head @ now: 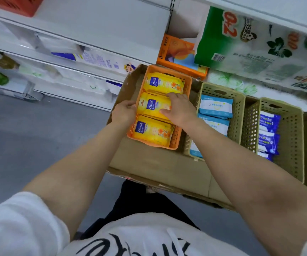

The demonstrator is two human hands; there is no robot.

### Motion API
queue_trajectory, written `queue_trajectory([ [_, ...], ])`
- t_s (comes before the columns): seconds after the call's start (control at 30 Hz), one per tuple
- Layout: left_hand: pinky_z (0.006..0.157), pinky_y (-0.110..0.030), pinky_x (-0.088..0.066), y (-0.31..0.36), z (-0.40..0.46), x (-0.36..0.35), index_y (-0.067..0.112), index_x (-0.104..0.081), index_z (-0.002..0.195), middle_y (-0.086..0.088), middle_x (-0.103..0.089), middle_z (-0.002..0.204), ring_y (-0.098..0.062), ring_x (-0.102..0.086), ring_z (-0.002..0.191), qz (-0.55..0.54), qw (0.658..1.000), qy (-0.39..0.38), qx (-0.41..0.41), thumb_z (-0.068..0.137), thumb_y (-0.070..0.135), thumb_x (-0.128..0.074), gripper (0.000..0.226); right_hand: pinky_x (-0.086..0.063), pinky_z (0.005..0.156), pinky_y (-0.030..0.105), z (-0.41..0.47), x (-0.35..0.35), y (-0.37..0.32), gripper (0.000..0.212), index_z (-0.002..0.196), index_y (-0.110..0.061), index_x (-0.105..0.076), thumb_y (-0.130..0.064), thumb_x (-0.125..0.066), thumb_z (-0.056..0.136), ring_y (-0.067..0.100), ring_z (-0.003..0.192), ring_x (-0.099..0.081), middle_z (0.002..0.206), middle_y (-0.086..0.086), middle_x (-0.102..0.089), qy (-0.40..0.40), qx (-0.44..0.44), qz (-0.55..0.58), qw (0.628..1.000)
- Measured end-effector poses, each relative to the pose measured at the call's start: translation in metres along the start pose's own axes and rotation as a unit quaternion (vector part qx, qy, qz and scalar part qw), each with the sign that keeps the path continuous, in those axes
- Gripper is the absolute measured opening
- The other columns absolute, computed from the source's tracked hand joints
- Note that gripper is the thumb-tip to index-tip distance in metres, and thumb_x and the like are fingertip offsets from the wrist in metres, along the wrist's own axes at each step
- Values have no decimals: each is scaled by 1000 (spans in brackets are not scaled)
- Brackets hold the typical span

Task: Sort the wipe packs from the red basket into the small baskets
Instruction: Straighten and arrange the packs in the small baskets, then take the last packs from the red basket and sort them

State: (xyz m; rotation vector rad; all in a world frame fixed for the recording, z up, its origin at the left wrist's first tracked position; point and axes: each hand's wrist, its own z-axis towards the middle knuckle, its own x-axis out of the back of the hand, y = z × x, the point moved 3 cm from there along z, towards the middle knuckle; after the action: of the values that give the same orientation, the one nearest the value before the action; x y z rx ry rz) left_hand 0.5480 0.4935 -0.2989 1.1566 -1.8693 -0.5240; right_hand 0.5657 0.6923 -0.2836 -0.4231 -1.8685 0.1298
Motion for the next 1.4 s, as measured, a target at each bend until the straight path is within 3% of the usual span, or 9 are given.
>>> queue_trajectory([
  [0.07, 74, -30, -52, 7, -12, 10, 23, -63, 123, 3, -66, 112, -15, -62, 96, 30, 999, 4, -18, 97, 39, -47, 34, -40, 104, 43, -6, 13, 1, 58, 144, -21, -43, -45, -59, 94, 26, 136, -38, 145, 5, -47, 3, 16, -9, 1000],
  [0.2, 81, -28, -39, 23, -41, 46, 16, -61, 126, -6, -65, 123, -22, -59, 105, 160, 983, 7, -90, 96, 39, -50, 39, -40, 105, 43, -19, 46, -10, 55, 142, -16, -47, -43, -56, 96, 29, 134, -40, 145, 9, -49, -2, 57, -45, 997],
  [0.4, 96, -35, -42, 43, -74, 129, 14, -58, 130, -10, -61, 130, -26, -55, 118, 233, 951, 50, -196, 93, 37, -58, 44, -41, 102, 42, -43, 103, -56, 51, 140, -14, -49, -39, -57, 96, 29, 133, -41, 143, 9, -50, 71, 115, -75, 988],
  [0.67, 97, -37, -40, 53, -85, 259, 15, -55, 133, -8, -56, 131, -27, -51, 121, 291, 887, 141, -329, 93, 29, -63, 44, -39, 102, 38, -67, 137, -167, 46, 139, -19, -51, -33, -58, 96, 26, 134, -41, 144, 6, -50, 176, 167, -64, 968],
  [0.83, 96, -41, -42, 45, -57, 346, 13, -54, 135, -10, -55, 132, -32, -50, 120, 343, 853, 141, -367, 92, 26, -65, 46, -37, 106, 38, -64, 121, -247, 47, 139, -20, -52, -33, -60, 95, 25, 136, -40, 145, 6, -49, 206, 143, -27, 968],
  [1.1, 93, -44, -43, 40, 10, 446, 10, -57, 131, -11, -57, 128, -34, -54, 114, 358, 834, 121, -401, 94, 36, -60, 45, -36, 108, 33, -31, 92, -367, 45, 138, -22, -54, -38, -59, 96, 20, 136, -41, 145, 3, -50, 224, 115, 33, 967],
  [1.4, 101, -46, -42, 103, 139, 497, 10, -60, 129, -13, -59, 128, -34, -51, 121, 371, 803, 139, -445, 93, 36, -62, 45, -37, 104, 31, 99, 116, -448, 48, 141, -25, -50, -41, -55, 97, 16, 137, -37, 148, -1, -47, 236, 148, 26, 960],
])
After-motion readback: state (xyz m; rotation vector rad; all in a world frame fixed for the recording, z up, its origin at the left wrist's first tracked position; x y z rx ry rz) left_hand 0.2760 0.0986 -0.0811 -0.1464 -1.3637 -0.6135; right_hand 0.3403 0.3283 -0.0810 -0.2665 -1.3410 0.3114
